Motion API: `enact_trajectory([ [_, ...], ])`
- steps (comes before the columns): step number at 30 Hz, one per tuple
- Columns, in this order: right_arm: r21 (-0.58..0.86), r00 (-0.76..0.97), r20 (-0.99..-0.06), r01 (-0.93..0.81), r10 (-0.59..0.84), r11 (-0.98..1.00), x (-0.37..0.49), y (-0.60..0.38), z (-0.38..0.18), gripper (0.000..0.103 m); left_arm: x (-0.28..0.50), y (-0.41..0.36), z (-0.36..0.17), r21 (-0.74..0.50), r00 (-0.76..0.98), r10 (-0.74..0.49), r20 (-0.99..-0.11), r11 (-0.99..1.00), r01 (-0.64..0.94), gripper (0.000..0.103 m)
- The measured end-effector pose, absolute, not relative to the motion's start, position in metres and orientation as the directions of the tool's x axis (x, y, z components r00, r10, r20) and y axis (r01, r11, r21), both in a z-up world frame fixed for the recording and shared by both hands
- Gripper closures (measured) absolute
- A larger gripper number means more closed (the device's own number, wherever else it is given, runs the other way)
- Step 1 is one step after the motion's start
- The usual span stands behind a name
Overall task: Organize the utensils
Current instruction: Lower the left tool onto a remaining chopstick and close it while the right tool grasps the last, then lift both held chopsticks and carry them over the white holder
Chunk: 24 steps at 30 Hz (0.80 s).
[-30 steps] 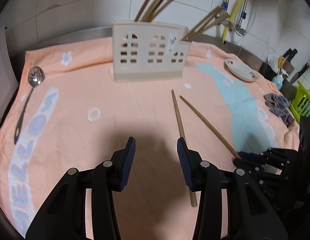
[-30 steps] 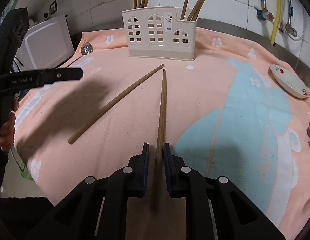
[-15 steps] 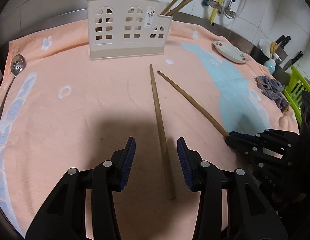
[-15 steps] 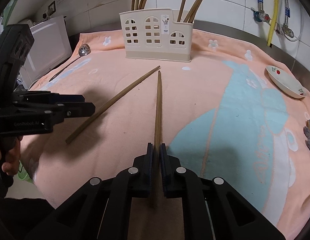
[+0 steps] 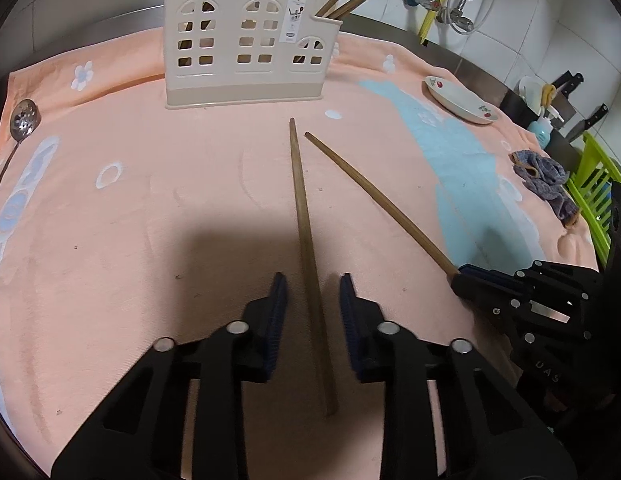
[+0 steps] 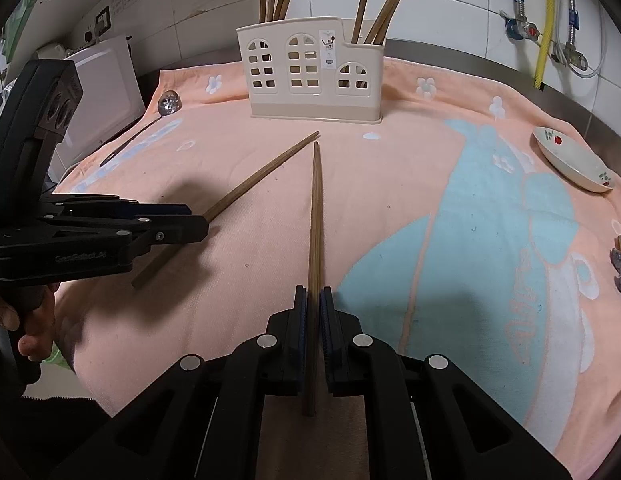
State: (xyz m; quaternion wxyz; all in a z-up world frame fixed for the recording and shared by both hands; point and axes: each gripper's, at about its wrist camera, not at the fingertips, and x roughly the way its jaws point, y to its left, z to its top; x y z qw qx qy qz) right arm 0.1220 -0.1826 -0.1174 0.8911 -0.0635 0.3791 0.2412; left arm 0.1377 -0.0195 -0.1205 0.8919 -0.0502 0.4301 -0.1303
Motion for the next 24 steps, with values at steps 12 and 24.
enact_trajectory([
  [12,0.075,0.596,-0.705,-0.477,0.385,0.876,0.122,-0.182,-0.118,0.096,0.135,-0.033,-0.121,-0.102,0.623,-0.195,-0.757,0.978,0.183,0.087],
  [24,0.084,0.602,-0.695,-0.476,0.394,0.875,0.12,-0.186,-0.113,0.096,0.137,-0.03,-0.119,-0.091,0.62,-0.184,-0.763,0.98,0.178,0.097],
])
